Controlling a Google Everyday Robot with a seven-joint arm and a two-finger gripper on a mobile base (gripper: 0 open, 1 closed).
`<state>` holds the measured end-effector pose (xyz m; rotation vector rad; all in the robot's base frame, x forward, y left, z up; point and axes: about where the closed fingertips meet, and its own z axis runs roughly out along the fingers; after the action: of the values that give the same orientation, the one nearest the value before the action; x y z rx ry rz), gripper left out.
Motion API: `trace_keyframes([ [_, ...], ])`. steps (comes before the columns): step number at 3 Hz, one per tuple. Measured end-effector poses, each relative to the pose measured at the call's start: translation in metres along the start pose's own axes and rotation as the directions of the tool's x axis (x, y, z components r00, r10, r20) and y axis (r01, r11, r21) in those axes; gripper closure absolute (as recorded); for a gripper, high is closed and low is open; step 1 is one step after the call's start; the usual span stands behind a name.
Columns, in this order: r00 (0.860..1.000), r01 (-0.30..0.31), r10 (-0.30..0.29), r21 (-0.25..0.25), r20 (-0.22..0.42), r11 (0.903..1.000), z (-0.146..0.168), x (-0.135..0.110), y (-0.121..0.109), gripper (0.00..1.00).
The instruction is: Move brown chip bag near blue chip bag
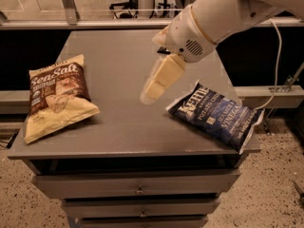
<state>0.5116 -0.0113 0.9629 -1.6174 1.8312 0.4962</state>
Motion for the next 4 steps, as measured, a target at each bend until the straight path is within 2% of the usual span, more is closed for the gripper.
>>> trace_keyframes([
  [1,1.0,-0.004,0.004,-0.009,0.03,1.0,0.005,-0.01,0.003,0.0],
  [2,0.998,0.008,-0.008,-0.009,0.054,0.9999,0.008,-0.021,-0.005,0.0],
  [3,0.997,0.007,-0.005,-0.034,0.073,0.9994,0.046,-0.041,-0.015,0.0],
  [4,0.997,-0.013,0.017,-0.067,0.071,0.9977,0.099,-0.059,-0.023,0.0],
])
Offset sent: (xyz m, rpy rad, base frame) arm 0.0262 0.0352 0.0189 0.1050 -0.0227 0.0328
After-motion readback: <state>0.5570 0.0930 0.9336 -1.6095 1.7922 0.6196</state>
